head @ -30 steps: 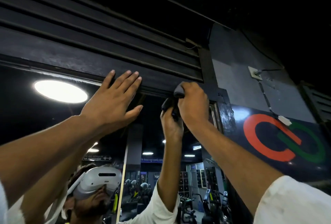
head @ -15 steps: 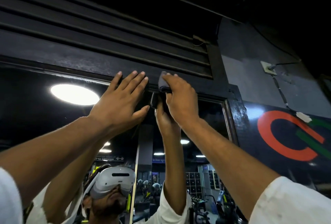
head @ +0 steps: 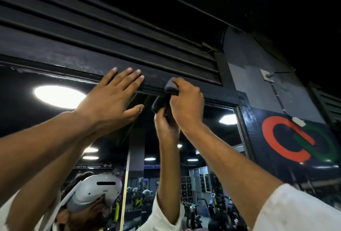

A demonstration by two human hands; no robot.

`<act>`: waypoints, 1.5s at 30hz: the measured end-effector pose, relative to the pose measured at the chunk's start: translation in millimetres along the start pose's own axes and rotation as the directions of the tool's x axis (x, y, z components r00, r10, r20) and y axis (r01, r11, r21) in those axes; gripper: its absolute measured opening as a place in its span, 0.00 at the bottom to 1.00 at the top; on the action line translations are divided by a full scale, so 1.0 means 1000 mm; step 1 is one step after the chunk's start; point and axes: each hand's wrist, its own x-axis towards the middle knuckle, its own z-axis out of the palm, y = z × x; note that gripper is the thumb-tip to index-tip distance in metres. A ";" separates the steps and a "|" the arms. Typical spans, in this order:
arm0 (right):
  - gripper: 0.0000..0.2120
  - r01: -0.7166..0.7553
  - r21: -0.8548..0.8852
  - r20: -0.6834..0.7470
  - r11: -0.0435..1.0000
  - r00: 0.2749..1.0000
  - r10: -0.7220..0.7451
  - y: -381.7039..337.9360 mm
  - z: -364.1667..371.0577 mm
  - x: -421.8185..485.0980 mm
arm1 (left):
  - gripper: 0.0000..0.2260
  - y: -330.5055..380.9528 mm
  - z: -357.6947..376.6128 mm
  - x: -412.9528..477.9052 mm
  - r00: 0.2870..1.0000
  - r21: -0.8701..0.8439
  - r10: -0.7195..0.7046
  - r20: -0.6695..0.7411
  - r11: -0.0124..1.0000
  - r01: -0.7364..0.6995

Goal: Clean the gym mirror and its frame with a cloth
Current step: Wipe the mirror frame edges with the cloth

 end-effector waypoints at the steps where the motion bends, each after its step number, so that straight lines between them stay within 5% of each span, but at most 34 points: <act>1: 0.16 0.023 -0.006 0.016 1.000 1.000 -0.023 -0.009 -0.001 0.006 | 0.41 -0.004 -0.001 -0.001 1.000 -0.016 0.018 0.006 1.000 -0.018; 4: 0.19 0.008 -0.113 -0.043 0.994 0.999 -0.013 -0.009 -0.012 0.028 | 0.39 -0.025 -0.004 -0.010 0.998 -0.020 0.070 -0.005 0.997 -0.070; 10: 0.19 -0.248 -0.236 -0.075 0.939 0.969 0.237 0.021 -0.014 0.042 | 0.41 -0.033 0.001 -0.017 0.999 0.003 -0.033 -0.032 0.999 0.033; 16: 0.21 -0.006 -0.060 0.030 0.998 1.000 0.008 -0.045 0.029 0.007 | 0.42 -0.032 -0.002 -0.019 0.999 -0.012 -0.037 0.001 0.999 0.037; 19: 0.20 0.094 -0.155 0.087 0.983 0.993 -0.081 -0.045 0.018 -0.002 | 0.41 -0.030 -0.006 -0.022 0.999 -0.006 -0.031 0.010 1.000 0.031; 23: 0.20 -0.276 -0.156 -0.094 0.949 0.960 0.264 -0.023 0.005 -0.013 | 0.39 -0.028 -0.008 -0.027 1.000 0.008 -0.019 0.019 1.000 0.019; 25: 0.19 -0.321 -0.156 -0.121 0.934 0.945 0.305 -0.035 0.017 -0.019 | 0.39 -0.026 -0.010 -0.027 1.000 0.005 -0.019 0.023 1.000 0.019; 32: 0.20 -0.026 -0.245 0.029 0.969 0.999 0.035 -0.094 0.018 -0.006 | 0.39 -0.030 -0.008 -0.028 1.000 0.001 -0.002 0.001 1.000 0.001; 39: 0.19 -0.256 -0.297 -0.103 0.920 0.966 0.235 -0.050 0.009 0.041 | 0.41 -0.033 -0.008 -0.032 1.000 0.009 0.024 0.013 1.000 -0.024; 45: 0.17 0.001 -0.122 0.060 0.993 0.998 0.006 -0.066 0.028 0.019 | 0.40 -0.033 -0.006 -0.032 1.000 0.005 0.025 -0.004 1.000 -0.025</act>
